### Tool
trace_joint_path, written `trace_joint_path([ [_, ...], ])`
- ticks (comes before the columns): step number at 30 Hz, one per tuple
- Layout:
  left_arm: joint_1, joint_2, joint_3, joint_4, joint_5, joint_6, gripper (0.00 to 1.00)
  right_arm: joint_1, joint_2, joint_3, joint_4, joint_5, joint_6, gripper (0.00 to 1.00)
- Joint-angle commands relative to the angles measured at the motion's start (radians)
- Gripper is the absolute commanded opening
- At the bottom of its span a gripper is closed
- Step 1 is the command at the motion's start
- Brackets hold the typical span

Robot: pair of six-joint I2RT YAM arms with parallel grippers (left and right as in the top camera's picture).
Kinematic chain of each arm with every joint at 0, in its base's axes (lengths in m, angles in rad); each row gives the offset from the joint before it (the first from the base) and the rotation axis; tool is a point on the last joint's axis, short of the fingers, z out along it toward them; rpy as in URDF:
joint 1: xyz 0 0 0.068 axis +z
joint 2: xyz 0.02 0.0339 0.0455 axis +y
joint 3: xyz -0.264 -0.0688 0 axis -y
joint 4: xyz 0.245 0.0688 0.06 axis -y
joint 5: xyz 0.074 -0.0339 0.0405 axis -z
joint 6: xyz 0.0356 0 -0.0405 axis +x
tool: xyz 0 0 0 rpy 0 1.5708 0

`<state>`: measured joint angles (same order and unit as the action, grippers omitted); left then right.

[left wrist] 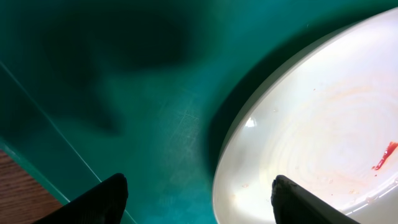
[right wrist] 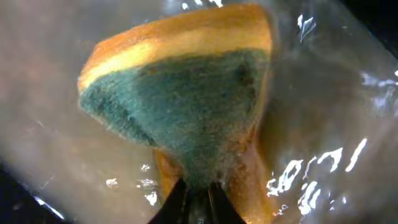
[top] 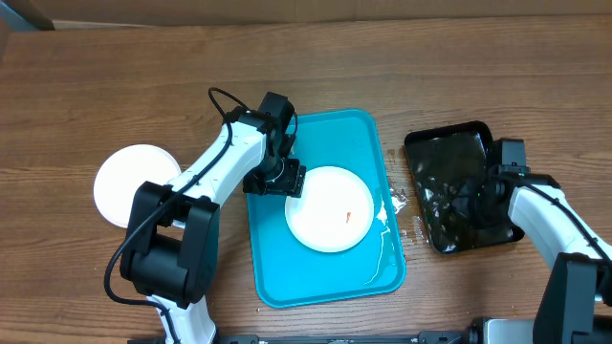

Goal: Clean dirty plates on tray and stack at the side
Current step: 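Grasp the green sponge in the black tray with the right gripper, then scrub the white plate held by left gripper with the sponge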

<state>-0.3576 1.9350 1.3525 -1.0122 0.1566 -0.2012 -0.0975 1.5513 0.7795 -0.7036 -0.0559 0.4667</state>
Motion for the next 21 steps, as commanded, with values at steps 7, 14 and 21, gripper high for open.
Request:
trace_joint_path([
  [7,0.004,-0.032,0.002,0.000,-0.010,0.023,0.76,0.006,-0.025,0.159,-0.207,-0.095,-0.126,0.15],
  [14,0.004,-0.032,0.002,0.000,-0.010,0.023,0.78,0.006,-0.050,0.231,-0.315,-0.012,-0.085,0.48],
  [21,0.004,-0.031,-0.005,0.013,-0.014,0.026,0.78,0.006,-0.040,0.064,-0.159,0.043,0.017,0.36],
])
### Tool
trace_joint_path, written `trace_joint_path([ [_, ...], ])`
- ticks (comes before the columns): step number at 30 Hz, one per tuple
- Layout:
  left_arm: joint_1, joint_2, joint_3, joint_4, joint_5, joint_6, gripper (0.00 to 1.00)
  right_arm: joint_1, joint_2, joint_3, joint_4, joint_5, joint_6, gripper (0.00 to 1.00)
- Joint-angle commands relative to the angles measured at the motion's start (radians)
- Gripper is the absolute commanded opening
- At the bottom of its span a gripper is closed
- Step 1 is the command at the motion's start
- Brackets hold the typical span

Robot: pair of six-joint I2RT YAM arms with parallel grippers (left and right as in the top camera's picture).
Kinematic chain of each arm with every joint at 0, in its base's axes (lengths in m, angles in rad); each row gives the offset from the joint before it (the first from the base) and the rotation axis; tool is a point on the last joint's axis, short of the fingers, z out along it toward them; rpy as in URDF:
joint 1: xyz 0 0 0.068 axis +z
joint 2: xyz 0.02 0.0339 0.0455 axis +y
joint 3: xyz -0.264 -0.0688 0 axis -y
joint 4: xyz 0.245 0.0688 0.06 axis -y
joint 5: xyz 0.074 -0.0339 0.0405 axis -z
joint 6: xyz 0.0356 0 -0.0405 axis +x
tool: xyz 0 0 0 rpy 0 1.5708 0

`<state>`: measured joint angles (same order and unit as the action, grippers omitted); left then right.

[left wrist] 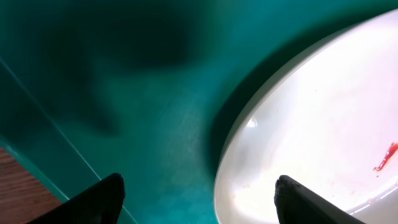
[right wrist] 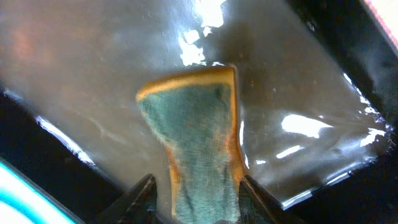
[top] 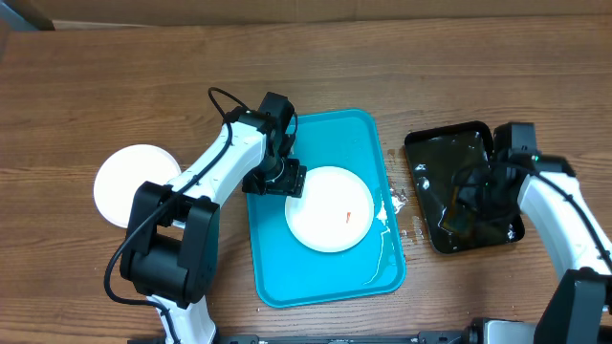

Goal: Clean dirty plates on tray and stack at the side
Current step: 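Scrub the white plate held by left gripper with the sponge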

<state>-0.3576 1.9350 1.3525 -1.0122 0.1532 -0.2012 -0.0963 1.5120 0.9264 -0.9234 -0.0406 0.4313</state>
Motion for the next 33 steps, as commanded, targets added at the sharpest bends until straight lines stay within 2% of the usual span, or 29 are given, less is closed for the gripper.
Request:
trace_joint_path([
  [1,0.004,-0.031,-0.011,0.023,-0.014,0.026,0.78,0.005,0.003,-0.103,0.083,0.028,0.053,0.33],
  [5,0.004,-0.031,-0.062,0.080,-0.018,0.025,0.77,0.005,0.009,-0.180,0.169,0.021,0.053,0.23],
  [10,0.004,-0.031,-0.130,0.140,-0.018,0.025,0.77,0.005,0.009,-0.193,0.187,0.016,0.053,0.04],
  [15,0.003,-0.031,-0.169,0.200,0.016,0.025,0.73,0.005,0.009,-0.193,0.182,0.013,0.052,0.04],
  [16,0.003,-0.031,-0.174,0.207,0.026,0.025,0.70,0.005,0.009,-0.193,0.180,0.013,0.052,0.04],
  [18,0.004,-0.031,-0.180,0.215,0.027,0.025,0.54,0.005,0.008,-0.188,0.166,0.010,0.052,0.04],
  [20,0.003,-0.031,-0.185,0.220,0.027,0.025,0.29,0.005,0.008,-0.171,0.141,0.010,0.052,0.04],
  [21,0.004,-0.031,-0.187,0.220,0.027,0.025,0.13,0.005,0.008,-0.157,0.126,0.010,0.051,0.04],
  [22,0.004,-0.031,-0.187,0.220,0.024,0.025,0.04,0.005,0.007,-0.142,0.111,0.010,0.049,0.04],
  [28,0.004,-0.031,-0.187,0.205,0.027,0.017,0.04,0.005,-0.023,-0.020,-0.001,-0.012,0.017,0.04],
  [33,0.003,-0.031,-0.187,0.197,0.028,0.021,0.04,0.006,-0.079,0.088,-0.076,-0.166,-0.108,0.04],
])
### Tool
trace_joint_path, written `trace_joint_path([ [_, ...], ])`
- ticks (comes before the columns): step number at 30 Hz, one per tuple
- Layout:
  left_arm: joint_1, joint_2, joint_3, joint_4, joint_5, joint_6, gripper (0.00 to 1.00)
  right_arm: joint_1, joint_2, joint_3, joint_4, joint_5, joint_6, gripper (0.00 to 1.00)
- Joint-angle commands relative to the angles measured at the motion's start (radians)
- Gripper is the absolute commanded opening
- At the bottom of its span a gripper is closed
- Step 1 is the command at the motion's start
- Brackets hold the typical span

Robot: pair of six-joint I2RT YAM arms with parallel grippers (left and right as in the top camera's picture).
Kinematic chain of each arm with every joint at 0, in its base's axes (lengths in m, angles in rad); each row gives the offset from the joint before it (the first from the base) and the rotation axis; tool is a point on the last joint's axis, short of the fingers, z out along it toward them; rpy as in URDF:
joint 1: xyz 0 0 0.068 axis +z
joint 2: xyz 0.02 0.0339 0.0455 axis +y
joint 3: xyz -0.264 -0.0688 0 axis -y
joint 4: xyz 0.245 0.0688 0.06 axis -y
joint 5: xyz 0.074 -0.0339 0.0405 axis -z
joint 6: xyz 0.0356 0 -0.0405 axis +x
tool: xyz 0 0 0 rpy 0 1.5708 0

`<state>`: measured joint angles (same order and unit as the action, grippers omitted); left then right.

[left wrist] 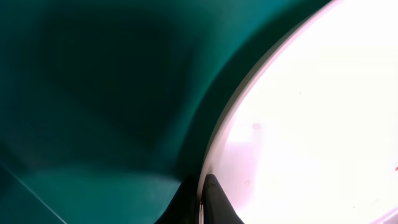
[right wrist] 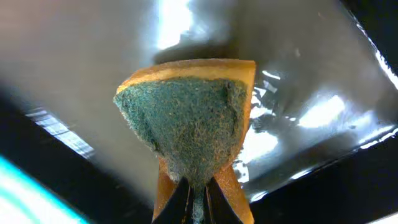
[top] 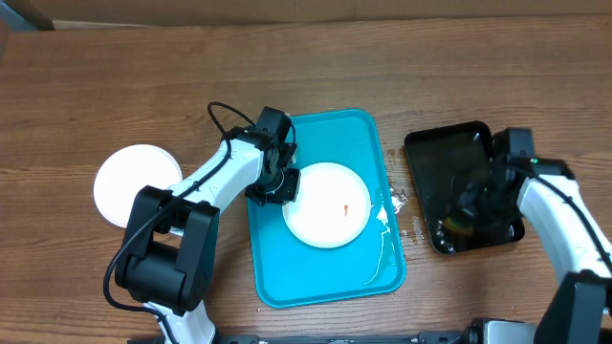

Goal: Clean dirty plates on tray and stack at the side
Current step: 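Scrub the white plate held by left gripper with the sponge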

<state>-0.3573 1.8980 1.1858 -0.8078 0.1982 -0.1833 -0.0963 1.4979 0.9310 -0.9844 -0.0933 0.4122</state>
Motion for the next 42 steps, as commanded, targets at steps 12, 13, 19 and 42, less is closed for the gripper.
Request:
trace_joint_path([
  [12,0.003,0.006,-0.020,0.004,-0.017,0.004,0.04,0.324,-0.101,0.120,0.112,-0.318,0.039,0.04],
  [13,0.003,0.006,-0.020,0.004,-0.017,0.004,0.04,0.367,-0.092,0.116,0.143,-0.303,0.070,0.04],
  [19,0.003,0.006,-0.020,0.006,-0.018,0.004,0.04,0.627,0.047,0.116,0.333,-0.128,0.260,0.04],
  [42,0.005,0.006,-0.020,0.025,-0.052,-0.065,0.04,0.626,0.383,0.118,0.254,0.019,0.557,0.04],
])
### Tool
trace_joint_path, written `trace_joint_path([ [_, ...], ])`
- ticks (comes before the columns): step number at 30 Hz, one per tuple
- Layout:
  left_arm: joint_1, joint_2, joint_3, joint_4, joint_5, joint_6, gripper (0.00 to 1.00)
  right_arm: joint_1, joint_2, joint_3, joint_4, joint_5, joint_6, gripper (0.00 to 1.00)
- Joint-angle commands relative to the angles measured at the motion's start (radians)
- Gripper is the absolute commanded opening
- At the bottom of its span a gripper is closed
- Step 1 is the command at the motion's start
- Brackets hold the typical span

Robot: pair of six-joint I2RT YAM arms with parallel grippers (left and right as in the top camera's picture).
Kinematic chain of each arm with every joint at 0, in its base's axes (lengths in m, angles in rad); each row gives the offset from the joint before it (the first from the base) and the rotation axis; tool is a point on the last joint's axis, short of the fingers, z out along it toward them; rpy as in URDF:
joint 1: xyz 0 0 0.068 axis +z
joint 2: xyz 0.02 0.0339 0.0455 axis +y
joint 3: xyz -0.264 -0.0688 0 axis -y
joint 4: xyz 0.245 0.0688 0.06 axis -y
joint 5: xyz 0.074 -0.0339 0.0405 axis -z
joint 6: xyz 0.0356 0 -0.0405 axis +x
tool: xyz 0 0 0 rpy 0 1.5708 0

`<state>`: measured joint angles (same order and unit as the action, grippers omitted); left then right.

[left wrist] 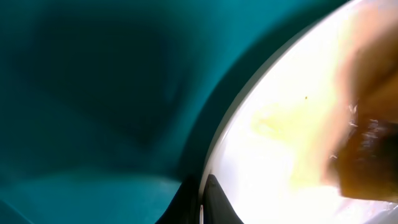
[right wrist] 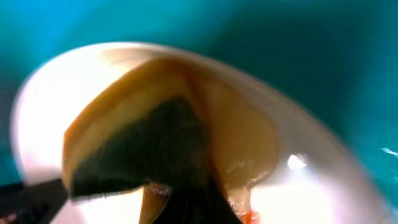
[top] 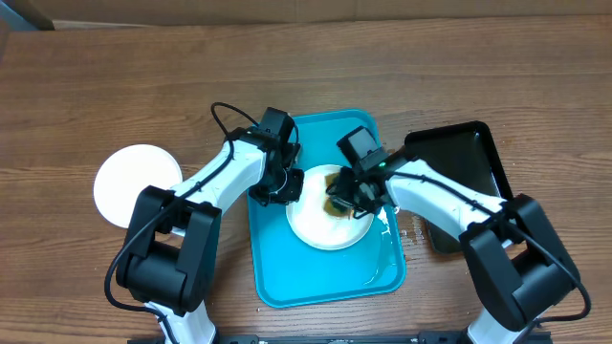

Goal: Clean dirty plates on tray and stack at the side
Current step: 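Scrub the white plate held by left gripper with the sponge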

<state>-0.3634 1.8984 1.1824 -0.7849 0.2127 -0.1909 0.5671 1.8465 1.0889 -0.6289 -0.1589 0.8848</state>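
Note:
A white plate point(top: 325, 229) lies on the teal tray point(top: 320, 277). My left gripper point(top: 285, 191) is shut on the plate's left rim; in the left wrist view its fingertips point(left wrist: 200, 200) pinch the rim of the plate point(left wrist: 280, 162). My right gripper point(top: 350, 198) is shut on a wet yellow-and-green sponge point(top: 337, 183), which presses on the plate's upper part. The right wrist view shows the sponge point(right wrist: 155, 130) on the plate point(right wrist: 323, 186), leaving brownish water, with a red smear point(right wrist: 247, 216) beside it. The sponge point(left wrist: 367, 155) also shows in the left wrist view.
A clean white plate point(top: 137, 183) sits on the wooden table left of the tray. A black tray of water point(top: 464, 158) stands to the right, partly under my right arm. Water drops and white flecks lie between the two trays.
My right gripper has moved with the sponge from over the black water tray to the plate on the teal tray. The left gripper still clamps the rim. The plate is now wet.
First my left gripper stood open astride the plate's rim while the right held the sponge in the water. Then the right fingers were apart around the sponge. Later the left was shut on the rim and the right held the sponge up. Now the sponge rests on the plate.

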Motion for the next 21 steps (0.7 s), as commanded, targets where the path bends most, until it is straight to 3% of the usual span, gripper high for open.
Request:
trace_joint_path([
  [1,0.011,0.005,-0.016,0.005,-0.069,-0.064,0.04,-0.042,0.035,-0.040,-0.132,0.097,0.085,0.04],
  [9,0.011,0.005,-0.016,0.013,-0.093,-0.105,0.04,-0.045,0.026,-0.034,-0.269,0.273,0.084,0.04],
  [12,0.011,0.005,-0.016,0.011,-0.092,-0.103,0.04,-0.043,0.008,-0.014,-0.256,0.276,0.005,0.04],
  [17,0.010,0.005,-0.016,0.012,-0.090,-0.101,0.04,-0.003,-0.013,-0.001,-0.118,0.070,-0.216,0.04],
  [21,0.010,0.005,-0.016,0.012,-0.090,-0.101,0.04,0.079,-0.012,-0.003,-0.064,0.000,-0.222,0.04],
])
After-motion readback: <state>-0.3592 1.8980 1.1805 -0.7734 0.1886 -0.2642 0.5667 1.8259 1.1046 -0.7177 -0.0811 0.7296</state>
